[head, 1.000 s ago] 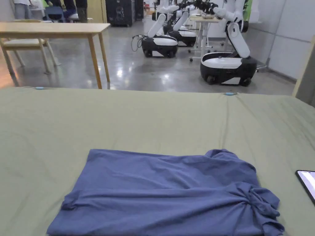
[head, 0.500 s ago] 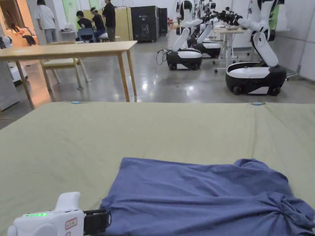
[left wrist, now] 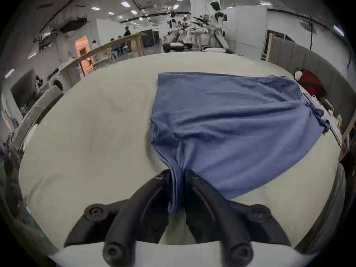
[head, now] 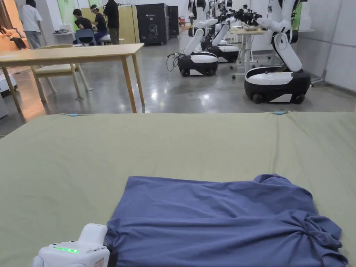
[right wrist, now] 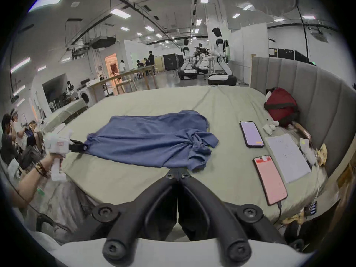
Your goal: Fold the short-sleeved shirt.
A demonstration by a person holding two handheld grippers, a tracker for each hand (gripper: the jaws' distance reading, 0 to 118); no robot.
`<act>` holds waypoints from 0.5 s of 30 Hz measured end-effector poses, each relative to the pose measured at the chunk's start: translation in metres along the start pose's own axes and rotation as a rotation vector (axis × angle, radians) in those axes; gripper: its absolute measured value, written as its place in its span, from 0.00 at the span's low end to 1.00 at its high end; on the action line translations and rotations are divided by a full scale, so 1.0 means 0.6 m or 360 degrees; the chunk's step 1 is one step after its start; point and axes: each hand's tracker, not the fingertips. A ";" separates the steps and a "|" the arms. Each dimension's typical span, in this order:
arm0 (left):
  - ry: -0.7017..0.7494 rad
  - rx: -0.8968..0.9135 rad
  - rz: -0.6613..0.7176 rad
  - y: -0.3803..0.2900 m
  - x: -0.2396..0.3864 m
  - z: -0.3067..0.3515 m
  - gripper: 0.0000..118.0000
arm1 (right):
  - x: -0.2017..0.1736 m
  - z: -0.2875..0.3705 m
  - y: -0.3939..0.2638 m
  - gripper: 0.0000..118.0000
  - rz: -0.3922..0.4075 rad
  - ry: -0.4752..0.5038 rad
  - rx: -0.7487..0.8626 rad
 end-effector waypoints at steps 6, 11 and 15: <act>-0.0075 0.0048 0.0040 0.007 -0.009 0.026 0.11 | 0.057 -0.163 0.047 0.37 0.0009 -0.0022 -0.0147; -0.0128 0.0070 0.0022 0.008 0.004 0.039 0.11 | 0.099 -0.285 0.040 0.76 -0.0131 0.0046 -0.0414; -0.0121 0.0062 0.0026 0.012 0.002 0.032 0.11 | 0.093 -0.347 0.019 0.74 -0.0033 -0.0049 -0.0587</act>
